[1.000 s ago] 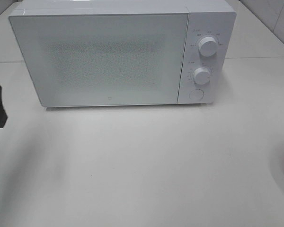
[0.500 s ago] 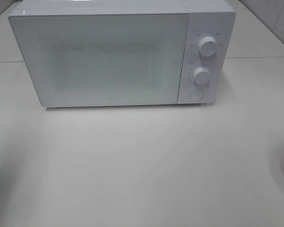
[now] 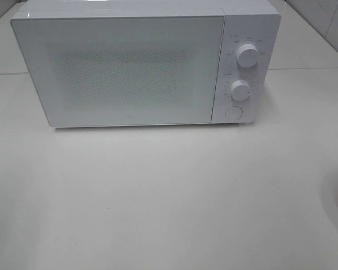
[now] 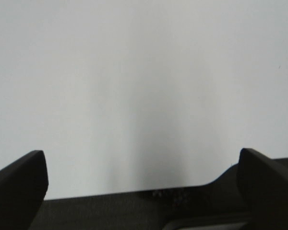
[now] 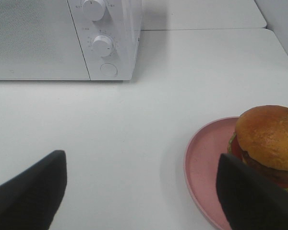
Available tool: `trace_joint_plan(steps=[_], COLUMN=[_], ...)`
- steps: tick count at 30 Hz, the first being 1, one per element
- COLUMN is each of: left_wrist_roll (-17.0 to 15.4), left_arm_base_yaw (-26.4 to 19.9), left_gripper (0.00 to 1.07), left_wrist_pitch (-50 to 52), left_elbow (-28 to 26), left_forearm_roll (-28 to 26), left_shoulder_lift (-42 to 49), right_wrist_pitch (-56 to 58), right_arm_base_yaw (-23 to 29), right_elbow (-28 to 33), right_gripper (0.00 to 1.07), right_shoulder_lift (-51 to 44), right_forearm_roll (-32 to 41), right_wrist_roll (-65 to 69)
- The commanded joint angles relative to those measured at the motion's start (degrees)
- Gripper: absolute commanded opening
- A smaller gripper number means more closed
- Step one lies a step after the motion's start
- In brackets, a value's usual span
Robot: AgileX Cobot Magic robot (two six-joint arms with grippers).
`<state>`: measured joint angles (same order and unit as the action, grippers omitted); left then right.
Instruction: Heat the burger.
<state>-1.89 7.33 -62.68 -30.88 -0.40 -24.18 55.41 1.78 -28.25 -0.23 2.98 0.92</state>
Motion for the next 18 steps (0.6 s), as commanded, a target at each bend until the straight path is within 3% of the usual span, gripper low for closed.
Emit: trace_joint_plan(steps=[1, 11, 18], left_wrist_roll=[0.6, 0.9, 0.9], left_arm_base_yaw=[-0.1, -0.1, -0.1], left_gripper=[1.0, 1.0, 1.0], left_wrist_pitch=[1.3, 1.3, 1.3], left_elbow=[1.3, 1.3, 1.3], left_forearm_roll=[-0.4, -0.6, -0.9], left_shoulder_lift=[7.7, 21.3, 25.7], right_wrist_pitch=[-0.5, -0.5, -0.5], right_arm_base_yaw=[-0.3, -0.3, -0.3], right_elbow=[0.2, 0.2, 0.2], right_gripper=[0.76, 0.76, 0.76], right_shoulder_lift=[-1.8, -1.8, -1.8], right_forearm_roll=[-0.1, -0.1, -0.1], right_wrist_roll=[0.2, 0.2, 0.2])
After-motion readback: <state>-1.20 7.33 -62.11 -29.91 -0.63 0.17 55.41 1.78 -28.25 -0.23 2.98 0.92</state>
